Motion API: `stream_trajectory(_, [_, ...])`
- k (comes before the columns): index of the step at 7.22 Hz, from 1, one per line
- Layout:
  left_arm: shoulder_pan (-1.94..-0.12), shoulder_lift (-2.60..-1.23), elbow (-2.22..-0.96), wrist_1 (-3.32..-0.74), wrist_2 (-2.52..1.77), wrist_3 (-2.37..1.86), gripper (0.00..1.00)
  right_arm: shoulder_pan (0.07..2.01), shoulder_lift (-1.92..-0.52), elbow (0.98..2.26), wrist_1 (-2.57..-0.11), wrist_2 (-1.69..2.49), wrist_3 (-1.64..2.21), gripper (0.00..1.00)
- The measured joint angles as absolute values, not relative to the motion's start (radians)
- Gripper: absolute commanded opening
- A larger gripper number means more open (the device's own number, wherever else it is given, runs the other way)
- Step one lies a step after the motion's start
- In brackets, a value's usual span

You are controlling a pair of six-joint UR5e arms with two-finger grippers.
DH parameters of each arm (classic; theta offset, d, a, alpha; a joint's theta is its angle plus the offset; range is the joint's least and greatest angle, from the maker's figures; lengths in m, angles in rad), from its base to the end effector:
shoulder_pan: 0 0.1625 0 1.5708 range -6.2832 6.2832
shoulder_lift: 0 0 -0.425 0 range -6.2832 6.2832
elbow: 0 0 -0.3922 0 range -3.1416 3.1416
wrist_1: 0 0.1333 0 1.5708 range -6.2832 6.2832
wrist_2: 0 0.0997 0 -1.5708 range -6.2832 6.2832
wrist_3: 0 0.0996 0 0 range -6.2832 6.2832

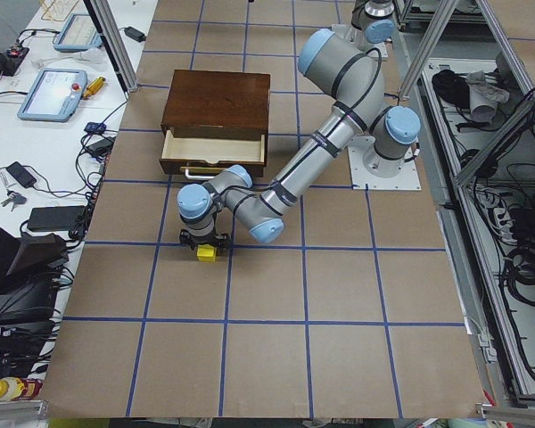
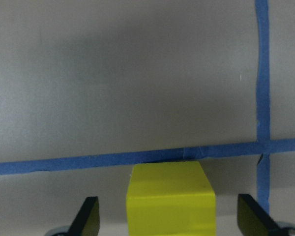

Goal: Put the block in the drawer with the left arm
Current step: 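Close the left gripper on the yellow cube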

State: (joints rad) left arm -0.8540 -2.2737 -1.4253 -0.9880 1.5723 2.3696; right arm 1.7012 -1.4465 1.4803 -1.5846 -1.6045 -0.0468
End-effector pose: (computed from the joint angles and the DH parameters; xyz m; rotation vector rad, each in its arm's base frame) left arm 0.3659 -0.6226 0.1823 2.2919 2.1113 0.0013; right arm 0.1994 -0.5209 0.4694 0.2754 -3.0947 -0.0289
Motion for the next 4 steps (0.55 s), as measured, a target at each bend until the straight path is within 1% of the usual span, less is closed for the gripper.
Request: stream_trajectory(4, [-0.849, -2.285, -1.422, -0.988, 1.572, 2.366, 1.0, 1.701, -1.447, 1.48, -1.585, -1.605, -0.047, 1.0])
